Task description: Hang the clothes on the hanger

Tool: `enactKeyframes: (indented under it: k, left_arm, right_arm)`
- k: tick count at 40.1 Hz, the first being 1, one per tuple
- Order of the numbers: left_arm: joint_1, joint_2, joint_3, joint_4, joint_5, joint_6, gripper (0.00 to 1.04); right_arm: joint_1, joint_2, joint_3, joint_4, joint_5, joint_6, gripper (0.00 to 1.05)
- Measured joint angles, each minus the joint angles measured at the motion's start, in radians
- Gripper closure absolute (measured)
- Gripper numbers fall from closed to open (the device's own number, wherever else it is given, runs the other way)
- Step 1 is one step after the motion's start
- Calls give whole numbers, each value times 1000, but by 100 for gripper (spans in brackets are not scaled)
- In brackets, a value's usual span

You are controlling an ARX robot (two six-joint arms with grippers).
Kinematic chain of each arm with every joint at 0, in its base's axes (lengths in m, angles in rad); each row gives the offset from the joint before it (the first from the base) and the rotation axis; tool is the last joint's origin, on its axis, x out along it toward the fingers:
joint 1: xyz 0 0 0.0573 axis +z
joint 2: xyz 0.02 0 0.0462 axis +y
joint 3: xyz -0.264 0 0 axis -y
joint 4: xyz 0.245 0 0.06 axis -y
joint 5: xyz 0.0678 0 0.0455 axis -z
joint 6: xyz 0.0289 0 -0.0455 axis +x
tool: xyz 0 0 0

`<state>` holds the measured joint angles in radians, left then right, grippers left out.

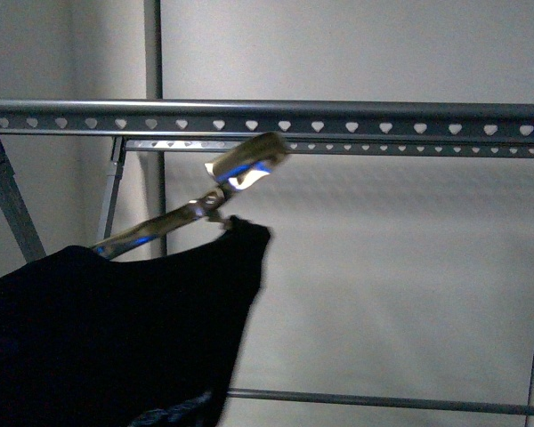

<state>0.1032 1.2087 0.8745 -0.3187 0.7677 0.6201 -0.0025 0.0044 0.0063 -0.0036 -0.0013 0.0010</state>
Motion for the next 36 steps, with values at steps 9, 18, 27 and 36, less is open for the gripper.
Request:
enactKeyframes:
  k: [9,18,27,36]
  left_arm:
    - [-65,32,99,-169,76,595,101]
    - [-150,26,114,-224,137,868,101]
    - [-198,-5,83,-110,139,948,101]
    - [-198,-5,79,-104,134,953,101]
  right_arm:
    - [0,0,0,0,0,0,7]
    - [0,0,0,0,0,0,7]
    - [0,0,0,0,0,0,7]
    - [0,0,0,0,0,0,7]
